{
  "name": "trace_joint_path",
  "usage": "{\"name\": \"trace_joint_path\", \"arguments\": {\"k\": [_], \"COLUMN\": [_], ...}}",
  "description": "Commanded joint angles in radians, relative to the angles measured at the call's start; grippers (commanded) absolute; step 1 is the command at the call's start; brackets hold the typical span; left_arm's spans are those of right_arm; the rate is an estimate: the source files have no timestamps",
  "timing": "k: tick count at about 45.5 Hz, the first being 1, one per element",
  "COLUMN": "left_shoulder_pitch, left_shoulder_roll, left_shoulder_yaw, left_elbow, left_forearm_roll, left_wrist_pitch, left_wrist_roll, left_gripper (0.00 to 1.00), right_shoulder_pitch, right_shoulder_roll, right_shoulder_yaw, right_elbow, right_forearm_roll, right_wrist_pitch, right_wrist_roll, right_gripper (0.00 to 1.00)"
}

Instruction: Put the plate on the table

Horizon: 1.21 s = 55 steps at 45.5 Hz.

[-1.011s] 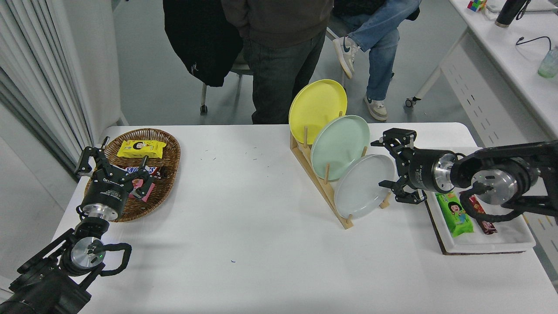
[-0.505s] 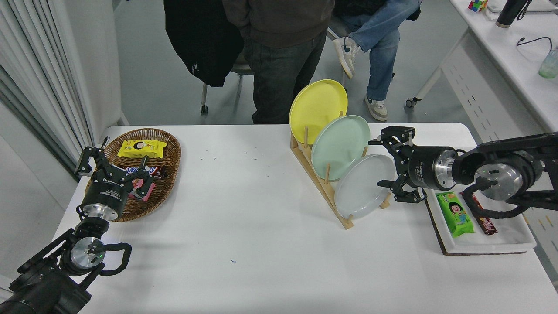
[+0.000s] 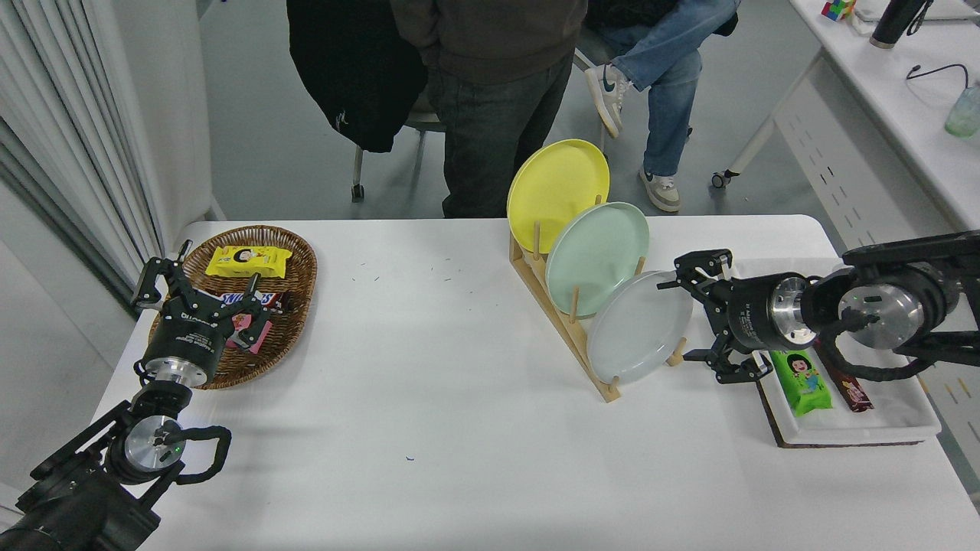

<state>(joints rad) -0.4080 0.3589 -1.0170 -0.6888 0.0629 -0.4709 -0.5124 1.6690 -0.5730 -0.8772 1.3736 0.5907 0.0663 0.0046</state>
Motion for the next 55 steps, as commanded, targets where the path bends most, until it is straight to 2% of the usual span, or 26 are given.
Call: {"name": "trace_joint_path", "arguments": {"k": [1,10,22,35,55], "left_shoulder_pitch": [0.000,0.000,0.000,0.000,0.000], "left_shoulder_roll": [0.000,0.000,0.000,0.000,0.000], "left_shoulder_yaw": [0.000,0.000,0.000,0.000,0.000], "left_elbow": [0.000,0.000,0.000,0.000,0.000], "left_forearm_roll": [0.000,0.000,0.000,0.000,0.000], "left_wrist_pitch": [0.000,0.000,0.000,0.000,0.000], "left_wrist_roll": [0.000,0.000,0.000,0.000,0.000], "left_gripper": [0.98,0.98,0.98,0.98,0.98], "right_shoulder_pitch": [-0.015,-0.028,-0.135,-0.153,-0.233], "right_shoulder_roll": [-0.004,-0.012,0.002,0.015,0.015], "right_shoulder_yaw": [0.078,0.116,0.216,0.270,0.397], "right_elbow": [-0.022,-0.067,-0.182,-0.196,-0.215], "right_forearm_roll": [-0.008,-0.071,-0.132,-0.144,-0.144], "right_wrist_pitch": [0.007,0.009,0.012,0.015,-0.003], "right_wrist_roll": [-0.046,-0.046,-0.048,-0.104,-0.106], "right_gripper": [0.99,0.99,0.99,0.99,0.99]}}
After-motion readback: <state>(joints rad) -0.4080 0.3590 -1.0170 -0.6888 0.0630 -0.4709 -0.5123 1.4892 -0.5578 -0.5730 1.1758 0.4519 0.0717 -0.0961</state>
